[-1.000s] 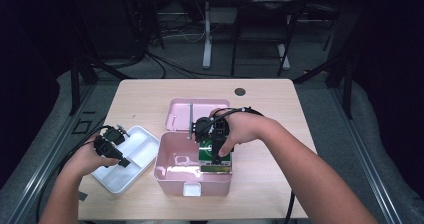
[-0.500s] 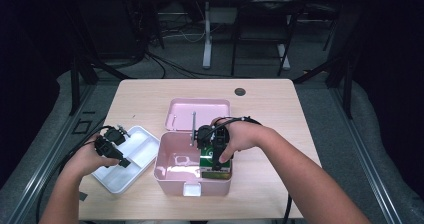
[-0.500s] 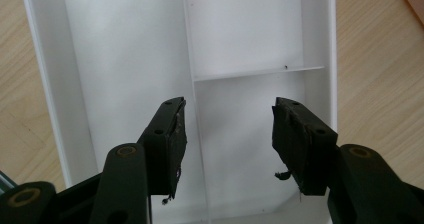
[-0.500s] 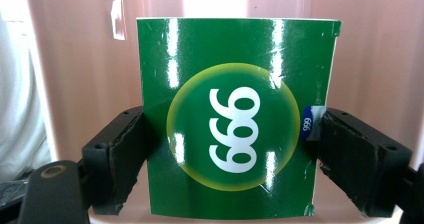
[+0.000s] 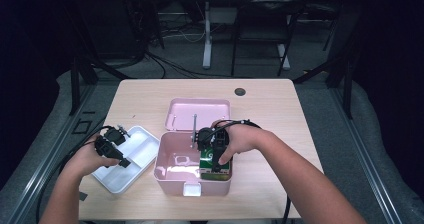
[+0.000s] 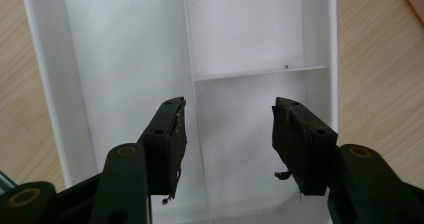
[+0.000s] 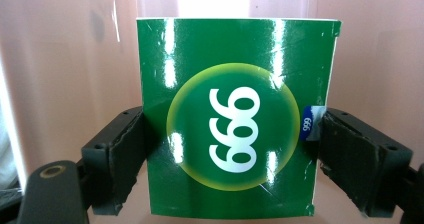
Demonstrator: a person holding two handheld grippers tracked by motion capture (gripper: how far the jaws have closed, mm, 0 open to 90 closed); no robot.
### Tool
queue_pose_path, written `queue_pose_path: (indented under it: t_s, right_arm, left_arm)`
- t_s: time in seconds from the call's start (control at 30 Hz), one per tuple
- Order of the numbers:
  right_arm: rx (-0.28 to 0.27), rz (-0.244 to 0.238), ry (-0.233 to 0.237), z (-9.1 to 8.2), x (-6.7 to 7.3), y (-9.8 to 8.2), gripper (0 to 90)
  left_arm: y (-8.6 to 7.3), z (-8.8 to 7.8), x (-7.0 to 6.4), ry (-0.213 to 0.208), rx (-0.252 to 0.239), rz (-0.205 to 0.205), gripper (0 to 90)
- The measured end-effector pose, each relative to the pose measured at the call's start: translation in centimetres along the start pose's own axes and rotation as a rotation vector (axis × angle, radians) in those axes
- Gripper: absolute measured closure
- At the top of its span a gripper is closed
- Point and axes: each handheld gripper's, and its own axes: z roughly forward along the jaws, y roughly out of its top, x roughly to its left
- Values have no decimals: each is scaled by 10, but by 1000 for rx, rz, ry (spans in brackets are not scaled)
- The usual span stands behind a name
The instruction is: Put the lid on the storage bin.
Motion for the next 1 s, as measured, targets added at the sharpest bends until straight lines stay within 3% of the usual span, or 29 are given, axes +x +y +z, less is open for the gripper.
queue_pose_path:
  t_s: [0.57,1.0]
  right_arm:
    - [6,2,-21,9,-4,-1,155]
    - [5,5,-8,18,-5,-2,151]
  left_arm:
    - [0,0,0,3,-5,4,473]
    - [1,0,-1,3,-5,7,473]
